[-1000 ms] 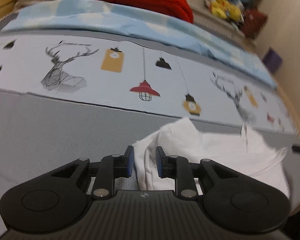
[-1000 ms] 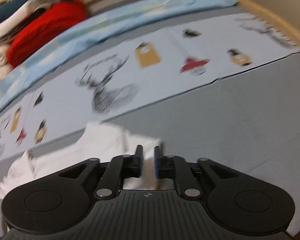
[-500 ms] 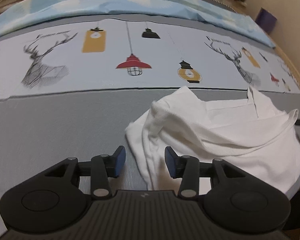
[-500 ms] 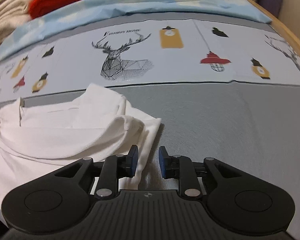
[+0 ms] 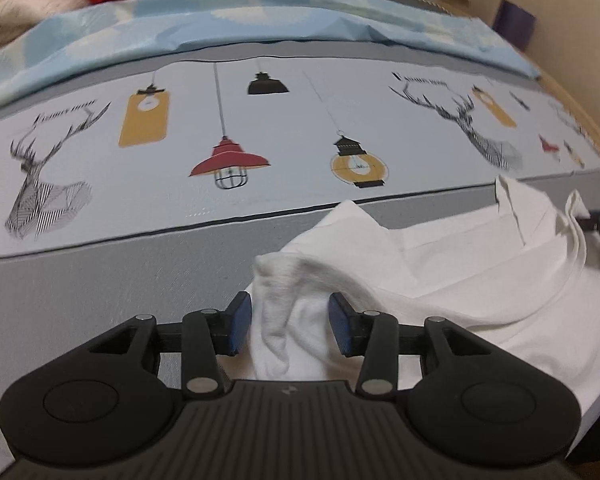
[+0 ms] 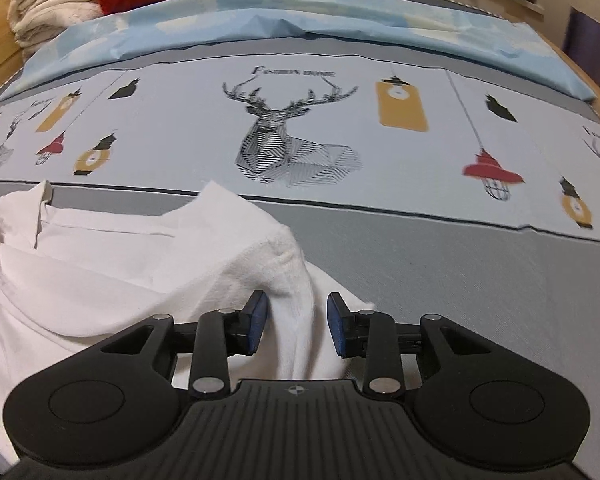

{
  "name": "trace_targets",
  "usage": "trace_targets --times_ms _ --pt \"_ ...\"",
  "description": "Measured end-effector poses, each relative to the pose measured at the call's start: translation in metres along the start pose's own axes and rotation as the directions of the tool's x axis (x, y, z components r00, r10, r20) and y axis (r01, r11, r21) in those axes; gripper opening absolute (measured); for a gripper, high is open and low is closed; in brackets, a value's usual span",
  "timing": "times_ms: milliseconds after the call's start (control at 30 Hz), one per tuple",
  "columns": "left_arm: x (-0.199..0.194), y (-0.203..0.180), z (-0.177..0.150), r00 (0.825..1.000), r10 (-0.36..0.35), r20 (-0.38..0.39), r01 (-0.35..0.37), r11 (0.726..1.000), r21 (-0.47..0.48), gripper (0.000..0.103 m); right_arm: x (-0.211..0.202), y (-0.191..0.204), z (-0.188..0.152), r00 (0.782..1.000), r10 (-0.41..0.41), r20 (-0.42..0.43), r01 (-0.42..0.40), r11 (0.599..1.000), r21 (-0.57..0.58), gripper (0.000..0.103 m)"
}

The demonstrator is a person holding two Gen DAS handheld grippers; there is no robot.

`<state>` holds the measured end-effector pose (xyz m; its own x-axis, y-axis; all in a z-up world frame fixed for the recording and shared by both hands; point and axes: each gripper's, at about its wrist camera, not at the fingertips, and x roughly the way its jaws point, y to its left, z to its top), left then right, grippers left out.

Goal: Fold small clothes

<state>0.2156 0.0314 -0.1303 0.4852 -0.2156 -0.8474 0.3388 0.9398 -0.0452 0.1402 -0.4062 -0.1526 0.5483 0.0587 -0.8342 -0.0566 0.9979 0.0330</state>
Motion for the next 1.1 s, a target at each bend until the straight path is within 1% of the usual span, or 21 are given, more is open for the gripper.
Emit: trace_targets --times_ms 67,133,233,267,300,367,433,467,500,567,633,667,733,800,833,900,933,1000,1067,1100 --pt "0.002 -0.005 0.001 1.000 0.029 0.003 -0.029 0.999 0.020 0.042 0.003 0.005 0.002 1.000 -0.003 -0.003 0.003 1.000 -0.023 0.035" --pt "0.003 -0.007 0.002 0.999 0.041 -0.002 -0.041 0.999 0.029 0.029 0.006 0.009 0.003 1.000 -0.016 -0.003 0.016 0.999 -0.046 0.034" --pt "0.003 -0.006 0.001 0.999 0.047 -0.005 -0.047 0.998 0.043 0.022 0.007 0.013 0.004 1.000 -0.029 0.001 0.029 0.997 -0.073 0.033" --pt "0.003 -0.005 0.001 0.999 0.049 -0.006 -0.048 0.998 0.046 0.021 0.007 0.015 0.004 0.999 -0.037 0.006 0.038 0.996 -0.080 0.030" --pt "0.003 -0.005 0.001 0.999 0.050 -0.007 -0.050 0.998 0.047 0.019 0.006 0.016 0.005 0.999 -0.045 0.015 0.046 0.995 -0.085 0.023" --pt "0.002 -0.002 0.000 0.999 0.046 -0.006 -0.046 0.998 0.041 0.017 0.003 0.017 0.006 0.999 -0.045 0.030 0.048 0.996 -0.081 0.018" --pt "0.002 0.000 0.000 0.999 0.044 -0.003 -0.044 0.998 0.037 0.011 0.001 0.018 0.006 0.998 -0.052 0.044 0.056 0.995 -0.078 0.012" --pt "0.001 0.001 0.000 0.999 0.045 -0.002 -0.045 0.998 0.033 0.011 0.000 0.018 0.006 0.997 -0.056 0.048 0.060 0.995 -0.075 0.007" --pt "0.000 0.002 0.000 0.999 0.043 0.000 -0.043 0.999 0.028 0.009 -0.002 0.017 0.006 0.997 -0.056 0.051 0.059 0.996 -0.068 0.006" --pt "-0.002 0.004 0.001 0.999 0.044 0.009 -0.044 0.999 0.019 0.007 -0.006 0.017 0.007 0.997 -0.050 0.065 0.053 0.997 -0.050 0.005" --pt "-0.007 0.007 0.003 0.997 0.059 0.044 -0.059 0.998 -0.001 0.006 -0.012 0.012 0.010 0.994 -0.044 0.096 0.044 0.999 -0.005 0.004" --pt "-0.010 0.010 0.005 0.995 0.073 0.071 -0.072 0.997 -0.023 0.006 -0.016 0.008 0.012 0.992 -0.042 0.119 0.039 0.999 0.034 0.004" --pt "-0.018 0.019 0.011 0.984 0.118 0.133 -0.105 0.989 -0.101 0.006 -0.025 -0.003 0.017 0.982 -0.063 0.179 0.039 0.991 0.131 0.004" --pt "-0.017 0.025 0.013 0.981 0.139 0.132 -0.118 0.981 -0.157 0.006 -0.028 -0.015 0.020 0.973 -0.082 0.217 0.029 0.972 0.235 0.004" --pt "-0.012 0.026 0.013 0.985 0.138 0.108 -0.118 0.979 -0.168 0.006 -0.027 -0.020 0.021 0.971 -0.098 0.219 0.034 0.960 0.277 0.004" --pt "-0.005 0.023 0.014 0.987 0.142 0.074 -0.129 0.980 -0.152 0.006 -0.020 -0.025 0.022 0.976 -0.104 0.193 0.039 0.948 0.315 0.004" --pt "-0.004 0.020 0.015 0.987 0.147 0.069 -0.137 0.981 -0.136 0.006 -0.016 -0.025 0.022 0.980 -0.108 0.170 0.048 0.945 0.323 0.004" --pt "-0.006 0.017 0.016 0.985 0.152 0.084 -0.140 0.982 -0.129 0.006 -0.008 -0.020 0.022 0.983 -0.130 0.129 0.086 0.949 0.305 0.004" --pt "-0.008 0.019 0.017 0.984 0.154 0.094 -0.140 0.980 -0.140 0.006 -0.007 -0.016 0.023 0.982 -0.140 0.130 0.095 0.948 0.303 0.004" --pt "-0.007 0.020 0.016 0.984 0.156 0.086 -0.142 0.979 -0.146 0.006 -0.008 -0.016 0.024 0.980 -0.145 0.137 0.097 0.947 0.306 0.004"
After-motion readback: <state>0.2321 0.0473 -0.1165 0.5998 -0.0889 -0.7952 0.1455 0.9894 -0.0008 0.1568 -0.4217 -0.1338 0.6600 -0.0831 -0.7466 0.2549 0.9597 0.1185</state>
